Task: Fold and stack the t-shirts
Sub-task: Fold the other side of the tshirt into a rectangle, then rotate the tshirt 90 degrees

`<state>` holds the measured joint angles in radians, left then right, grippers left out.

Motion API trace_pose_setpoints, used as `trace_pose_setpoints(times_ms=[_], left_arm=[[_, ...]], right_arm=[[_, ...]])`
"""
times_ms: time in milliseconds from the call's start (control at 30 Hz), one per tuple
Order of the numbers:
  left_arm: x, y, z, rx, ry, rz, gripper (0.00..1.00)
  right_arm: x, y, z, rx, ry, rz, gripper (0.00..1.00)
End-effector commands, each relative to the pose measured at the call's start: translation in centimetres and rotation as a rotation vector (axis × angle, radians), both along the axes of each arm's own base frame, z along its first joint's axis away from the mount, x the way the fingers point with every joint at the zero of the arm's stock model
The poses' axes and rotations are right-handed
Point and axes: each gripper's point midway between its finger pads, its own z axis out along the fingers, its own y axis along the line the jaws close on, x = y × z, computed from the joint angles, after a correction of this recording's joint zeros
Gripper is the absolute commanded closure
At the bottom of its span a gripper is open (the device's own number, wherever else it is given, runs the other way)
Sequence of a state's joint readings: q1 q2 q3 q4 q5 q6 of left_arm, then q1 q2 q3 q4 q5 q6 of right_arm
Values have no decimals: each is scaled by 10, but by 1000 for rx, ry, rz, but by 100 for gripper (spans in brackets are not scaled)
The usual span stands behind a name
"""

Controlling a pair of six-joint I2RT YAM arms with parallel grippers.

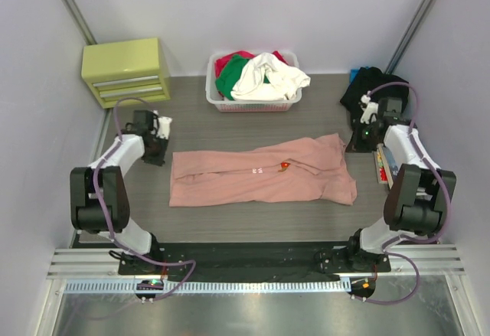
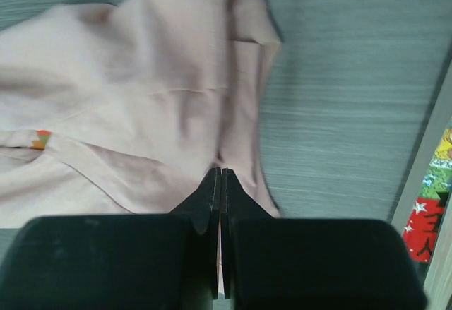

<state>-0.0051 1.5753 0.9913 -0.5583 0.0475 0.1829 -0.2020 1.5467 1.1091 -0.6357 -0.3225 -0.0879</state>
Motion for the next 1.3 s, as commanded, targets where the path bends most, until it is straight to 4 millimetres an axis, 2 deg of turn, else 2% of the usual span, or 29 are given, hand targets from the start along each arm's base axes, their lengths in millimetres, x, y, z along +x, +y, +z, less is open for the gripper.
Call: trace_pose_setpoints(times_ms=[0,100,133,200,233,267,300,433,467,533,567,600,633,667,700,867,900,967,1000,1033,1067,1100,1133,1200,1233,1267], left_arm=[[4,32,0,-168,75,176,100],[5,36,-3,-215,90,186,100],[2,34,-5,-220,80,171,100],[2,30,11,-229,15,143,100],[-3,26,11,-220,8,102,100],[-5,22,25,-208,-39,69,100],[-7,19,28,-190,-53,42,100],[-19,-12,36,-52,-111,-152,100],[-19,-22,36,-37,-122,-182,100],[-21,-40,35,-18,-120,-221,100],[-22,-46,34,-20,-109,-221,100],[-18,-49,32,-8,-102,-222,100],[-16,-56,31,13,-104,-234,100],[-11,-50,32,70,-120,-207,100],[-4,-52,34,75,-145,-202,100],[5,-62,35,36,-128,-199,100],[10,-63,38,34,-138,-197,100],[34,-71,52,35,-158,-208,100],[43,-75,56,49,-161,-217,100],[62,-81,80,51,-187,-231,100],[71,-85,70,50,-148,-238,100],[80,-89,74,42,-149,-239,100],[89,-92,83,33,-162,-230,100],[118,-110,111,-34,-234,-242,100],[121,-116,115,-63,-220,-244,100],[143,-126,151,-103,-290,-236,100]], right_arm=[[-14,-3,-16,116,94,-24,99],[-20,-5,-19,98,98,-13,99],[-21,-8,-9,71,65,-14,99],[-28,-13,-2,24,42,-18,99],[-30,-16,11,-13,-5,-6,99],[-35,-15,12,-19,-6,-2,99],[-41,-13,15,-19,1,5,99],[-48,6,15,-18,15,67,99],[-48,9,11,-28,27,70,99],[-41,28,8,-57,12,120,99],[-37,31,4,-117,9,121,99],[-35,52,3,-164,-5,184,99],[-33,61,2,-196,-21,207,99],[-25,61,4,-240,-50,200,99],[-23,68,4,-243,-62,224,99],[-10,72,7,-219,-64,240,99],[-6,76,5,-203,-59,250,99],[15,80,22,-196,-97,249,99],[23,84,12,-186,-60,266,99],[47,88,38,-180,-116,268,99],[51,90,39,-179,-86,274,99],[61,93,45,-180,-92,279,99],[81,98,62,-187,-134,287,99],[95,108,78,-187,-175,291,99],[111,115,89,-170,-210,287,99],[118,120,92,-160,-212,296,99]])
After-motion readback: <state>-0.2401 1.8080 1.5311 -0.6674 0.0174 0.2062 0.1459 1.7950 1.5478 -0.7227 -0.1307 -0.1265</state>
